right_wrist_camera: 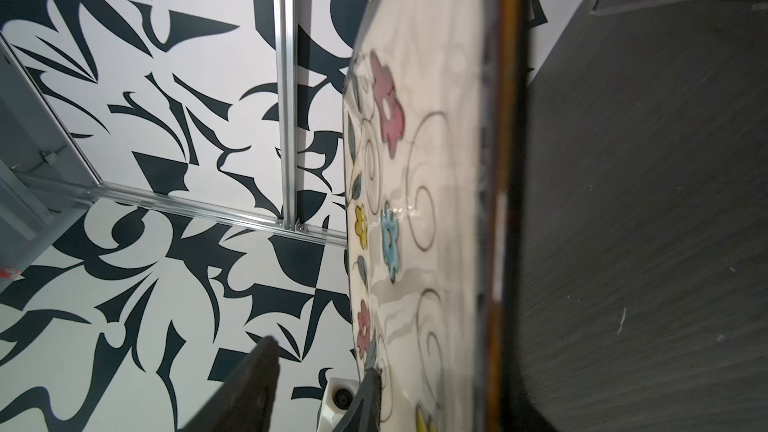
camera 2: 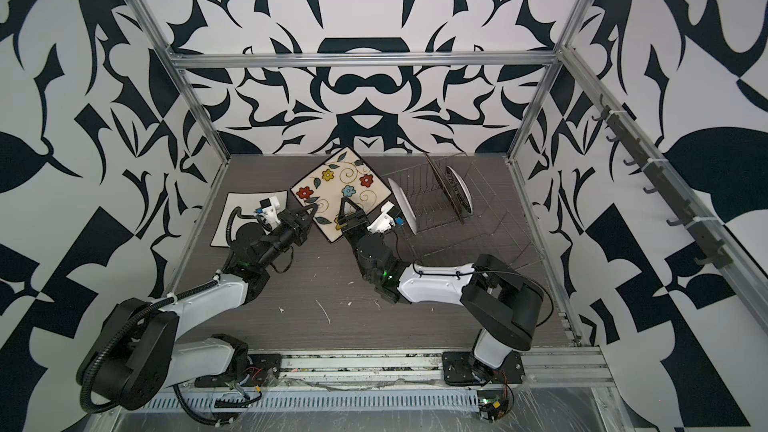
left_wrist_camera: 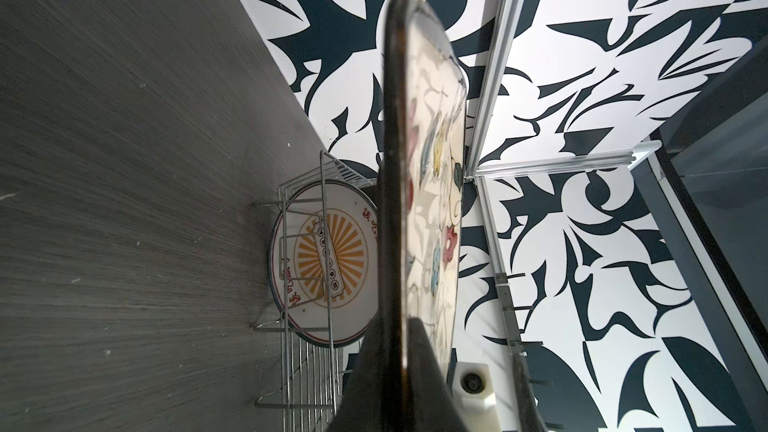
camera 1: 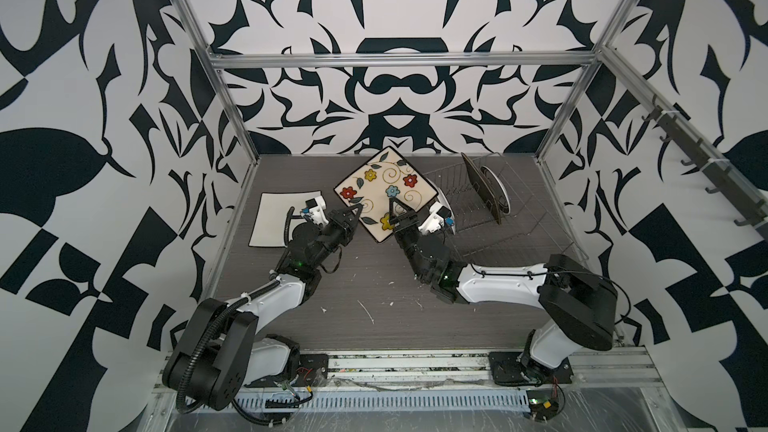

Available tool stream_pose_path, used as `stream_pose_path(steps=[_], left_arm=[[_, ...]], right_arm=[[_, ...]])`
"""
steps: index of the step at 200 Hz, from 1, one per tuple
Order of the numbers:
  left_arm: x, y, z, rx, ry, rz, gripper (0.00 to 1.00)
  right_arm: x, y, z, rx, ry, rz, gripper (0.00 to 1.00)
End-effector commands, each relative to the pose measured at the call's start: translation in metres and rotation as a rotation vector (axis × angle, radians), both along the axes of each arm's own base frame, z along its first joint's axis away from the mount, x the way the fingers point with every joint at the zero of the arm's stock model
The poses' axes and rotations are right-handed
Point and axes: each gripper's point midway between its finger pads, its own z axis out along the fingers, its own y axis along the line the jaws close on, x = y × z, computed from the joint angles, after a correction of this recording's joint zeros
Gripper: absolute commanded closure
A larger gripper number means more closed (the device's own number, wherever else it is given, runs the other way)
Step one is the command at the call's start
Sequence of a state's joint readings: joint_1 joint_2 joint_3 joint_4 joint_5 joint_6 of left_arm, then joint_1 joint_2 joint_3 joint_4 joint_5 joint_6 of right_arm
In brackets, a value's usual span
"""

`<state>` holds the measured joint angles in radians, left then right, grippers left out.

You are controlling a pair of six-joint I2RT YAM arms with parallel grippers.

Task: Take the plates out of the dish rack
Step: 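Tilt the flowered plate down toward the table with both grippers holding it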

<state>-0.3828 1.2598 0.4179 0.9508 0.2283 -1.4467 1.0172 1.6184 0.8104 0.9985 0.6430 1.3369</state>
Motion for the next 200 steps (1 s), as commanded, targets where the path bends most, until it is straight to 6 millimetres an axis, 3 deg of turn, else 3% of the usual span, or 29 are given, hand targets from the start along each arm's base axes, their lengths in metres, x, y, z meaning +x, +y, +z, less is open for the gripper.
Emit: stream_pose_path(steps=[1, 53, 133, 147, 200], left_arm=[[-0.003, 0.002, 0.037, -0.037, -0.148, 0.013, 1.00], [-0.004, 0.008, 0.052, -0.045, -0.178, 0.044, 1.00], [-0.010, 0.028, 0.066, -0.045, -0.219, 0.130, 1.00], [-0.013, 0.030, 0.068, -0.044, -0.230, 0.139, 1.00], [-0.021, 0.056, 0.069, -0.040, -0.240, 0.253, 1.00]], right_arm=[[-0.012, -0.017, 0.072, 0.217, -0.125, -0.001, 0.24], [-0.013, -0.015, 0.054, 0.222, -0.068, 0.023, 0.13], [-0.016, -0.011, 0.039, 0.234, -0.036, 0.055, 0.09], [-0.016, -0.012, 0.038, 0.240, -0.038, 0.057, 0.05], [-0.017, -0.004, 0.033, 0.239, -0.020, 0.096, 0.02]])
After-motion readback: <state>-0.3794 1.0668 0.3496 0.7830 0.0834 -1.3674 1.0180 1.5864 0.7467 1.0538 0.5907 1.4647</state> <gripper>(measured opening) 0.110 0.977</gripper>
